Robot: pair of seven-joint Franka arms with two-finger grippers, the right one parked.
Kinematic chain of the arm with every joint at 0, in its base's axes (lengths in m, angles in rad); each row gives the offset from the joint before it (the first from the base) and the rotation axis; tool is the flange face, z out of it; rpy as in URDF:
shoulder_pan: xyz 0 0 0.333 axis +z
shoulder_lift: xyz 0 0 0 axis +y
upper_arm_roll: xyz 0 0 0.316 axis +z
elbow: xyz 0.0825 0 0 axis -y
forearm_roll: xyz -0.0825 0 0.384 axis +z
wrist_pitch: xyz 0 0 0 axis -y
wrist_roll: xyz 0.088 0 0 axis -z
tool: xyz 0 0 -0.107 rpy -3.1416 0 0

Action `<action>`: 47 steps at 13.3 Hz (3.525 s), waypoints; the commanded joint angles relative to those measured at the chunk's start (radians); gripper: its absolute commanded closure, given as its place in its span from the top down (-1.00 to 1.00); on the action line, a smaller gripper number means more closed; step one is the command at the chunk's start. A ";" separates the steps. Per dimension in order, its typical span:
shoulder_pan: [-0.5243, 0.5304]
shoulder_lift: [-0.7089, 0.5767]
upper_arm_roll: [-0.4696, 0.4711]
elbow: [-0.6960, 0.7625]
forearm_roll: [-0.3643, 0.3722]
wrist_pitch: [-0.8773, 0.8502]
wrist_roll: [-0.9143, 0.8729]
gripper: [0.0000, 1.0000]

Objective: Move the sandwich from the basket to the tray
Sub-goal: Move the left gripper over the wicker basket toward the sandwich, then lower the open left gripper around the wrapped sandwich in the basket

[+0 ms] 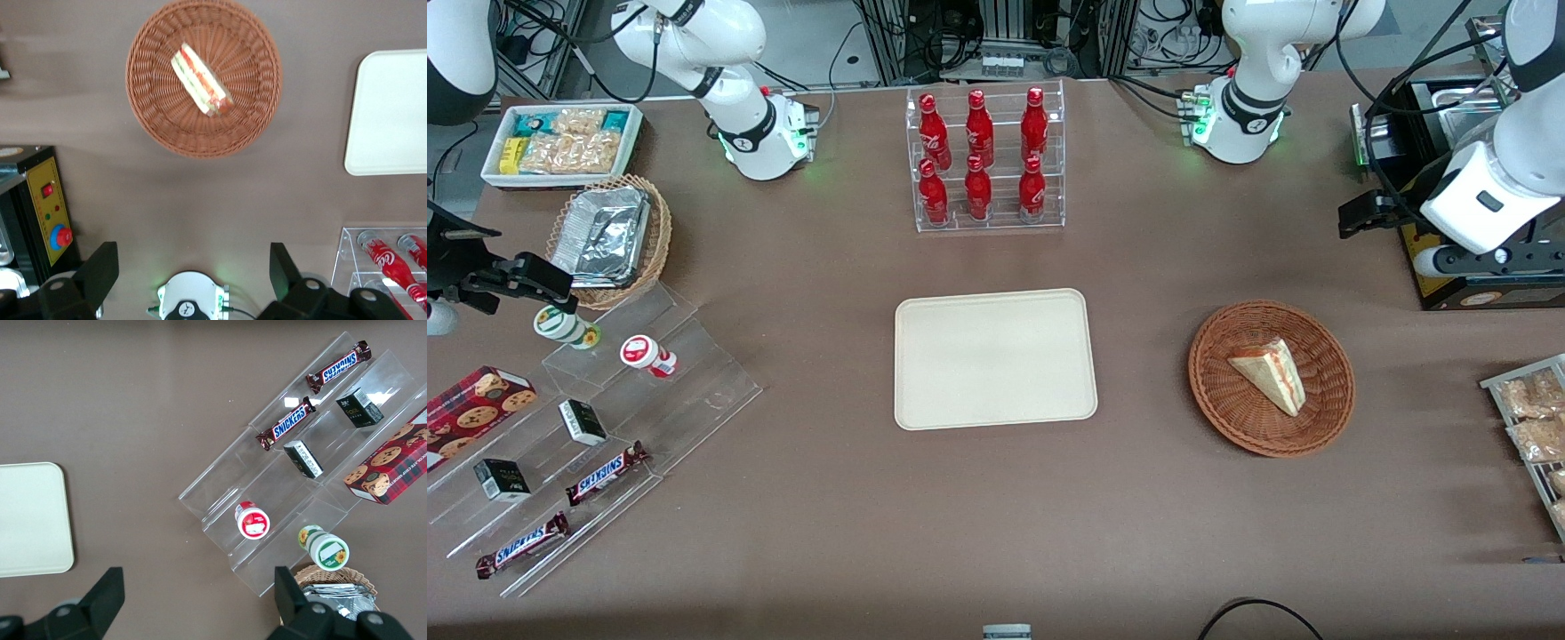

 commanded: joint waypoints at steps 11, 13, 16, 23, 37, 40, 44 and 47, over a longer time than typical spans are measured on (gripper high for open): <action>-0.013 0.012 0.015 -0.232 0.003 0.244 0.010 1.00; -0.013 0.012 0.015 -0.304 0.003 0.333 0.009 1.00; -0.012 0.018 0.015 -0.387 0.003 0.442 0.007 1.00; 0.017 0.121 0.018 -0.454 0.003 0.634 0.004 1.00; 0.003 0.230 0.013 -0.457 -0.014 0.824 -0.757 1.00; 0.002 0.244 0.012 -0.462 -0.009 0.853 -0.782 1.00; 0.002 0.251 0.010 -0.485 -0.011 0.862 -0.789 1.00; -0.018 0.283 0.009 -0.490 -0.015 0.894 -0.800 1.00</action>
